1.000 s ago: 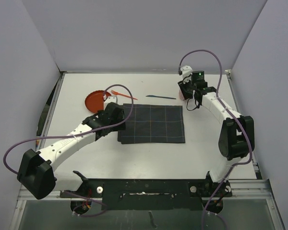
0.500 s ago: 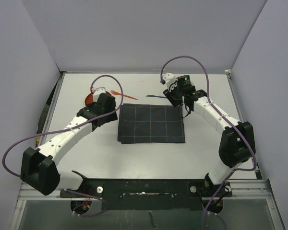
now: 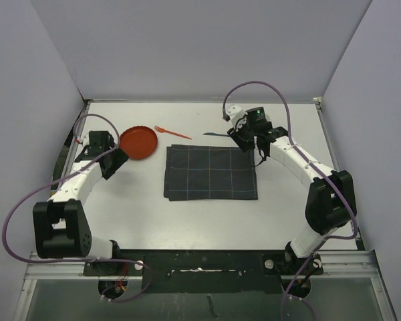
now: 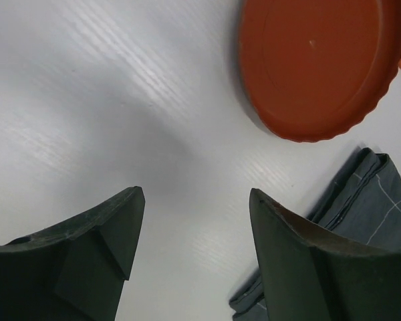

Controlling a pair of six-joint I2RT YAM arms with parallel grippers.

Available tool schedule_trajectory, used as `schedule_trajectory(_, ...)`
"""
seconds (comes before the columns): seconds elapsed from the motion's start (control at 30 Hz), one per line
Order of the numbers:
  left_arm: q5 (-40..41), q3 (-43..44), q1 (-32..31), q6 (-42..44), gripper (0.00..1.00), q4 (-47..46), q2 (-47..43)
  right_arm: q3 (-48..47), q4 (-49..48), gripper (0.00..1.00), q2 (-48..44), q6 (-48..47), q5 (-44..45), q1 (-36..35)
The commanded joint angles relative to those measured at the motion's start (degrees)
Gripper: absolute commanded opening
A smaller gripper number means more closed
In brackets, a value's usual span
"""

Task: Set the dinner table for one person
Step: Pick up the plate at the center of the board.

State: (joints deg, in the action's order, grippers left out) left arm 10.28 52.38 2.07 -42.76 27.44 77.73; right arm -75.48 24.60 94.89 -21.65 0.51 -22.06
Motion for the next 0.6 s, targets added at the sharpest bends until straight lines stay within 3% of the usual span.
schedule_trajectory(0.0,-7.87,4.76,-0.04,-3.05,0.63,-13.02,7.22,0.99,-1.39,0.42,-3.99,-0.83,0.63,0.27)
schedule_trajectory(0.2,-7.06,11.97,0.04,-2.18,0.63,-14.02,15.24,1.34,-1.00,0.42,-4.54,-1.49,0.43,0.27)
schedule_trajectory(0.57,-3.63,16.59,0.66,0.11,0.63,-12.97,23.78,2.62,-1.61,0.42,-3.89,-2.99,1.75,0.32)
